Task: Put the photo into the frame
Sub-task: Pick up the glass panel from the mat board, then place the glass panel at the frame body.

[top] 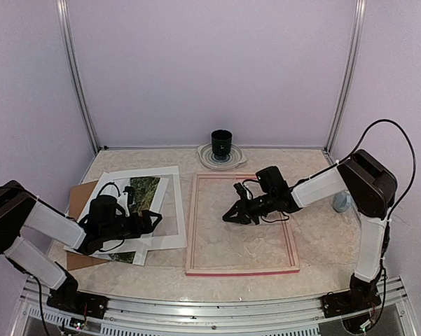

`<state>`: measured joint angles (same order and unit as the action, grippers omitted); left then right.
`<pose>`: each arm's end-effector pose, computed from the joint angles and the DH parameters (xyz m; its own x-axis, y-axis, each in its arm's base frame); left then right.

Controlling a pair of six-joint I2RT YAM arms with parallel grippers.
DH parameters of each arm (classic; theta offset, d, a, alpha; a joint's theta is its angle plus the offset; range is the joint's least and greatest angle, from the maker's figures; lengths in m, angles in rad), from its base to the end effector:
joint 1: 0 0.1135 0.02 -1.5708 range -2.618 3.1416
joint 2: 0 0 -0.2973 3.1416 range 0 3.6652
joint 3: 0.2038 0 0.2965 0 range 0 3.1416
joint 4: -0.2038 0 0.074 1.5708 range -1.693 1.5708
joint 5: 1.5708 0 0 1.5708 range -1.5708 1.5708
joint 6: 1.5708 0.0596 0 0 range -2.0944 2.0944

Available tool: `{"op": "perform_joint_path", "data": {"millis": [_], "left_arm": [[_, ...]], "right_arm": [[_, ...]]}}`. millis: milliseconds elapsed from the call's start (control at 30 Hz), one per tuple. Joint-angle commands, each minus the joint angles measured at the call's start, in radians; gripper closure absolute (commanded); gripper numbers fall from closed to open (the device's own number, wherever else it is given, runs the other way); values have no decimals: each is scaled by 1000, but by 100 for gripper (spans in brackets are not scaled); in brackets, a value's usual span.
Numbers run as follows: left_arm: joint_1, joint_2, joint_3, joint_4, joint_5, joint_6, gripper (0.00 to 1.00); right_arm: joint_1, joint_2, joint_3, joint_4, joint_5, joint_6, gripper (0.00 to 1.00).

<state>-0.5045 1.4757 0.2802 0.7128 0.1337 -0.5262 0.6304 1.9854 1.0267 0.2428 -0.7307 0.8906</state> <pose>0.2342 -0.1384 0.0995 -0.6439 -0.2131 -0.7348 0.2996 0.8136 -0.4984 0.3361 0.2945 0.1047 -0.9910 -0.0064 -0.1340 -0.1198 0.4924 0.8621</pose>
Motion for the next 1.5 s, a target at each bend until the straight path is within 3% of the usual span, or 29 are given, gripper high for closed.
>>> {"op": "perform_joint_path", "data": {"millis": [0,367,633,1467], "left_arm": [[9,-15,-12,3,12,-4,1],[6,-36,39,-91,-8,-28,1],[-27,-54,-31,22,-79,-26,1],[-7,-94,-35,25,-73,0,1]], "right_arm": [[-25,-52,-22,-92,-21,-81,95],[-69,-87,-32,-189,-9,-181,94],[-82,-108,-47,-220,5,-211,94],[-117,-164,-76,-310,39,-284,94]]}}
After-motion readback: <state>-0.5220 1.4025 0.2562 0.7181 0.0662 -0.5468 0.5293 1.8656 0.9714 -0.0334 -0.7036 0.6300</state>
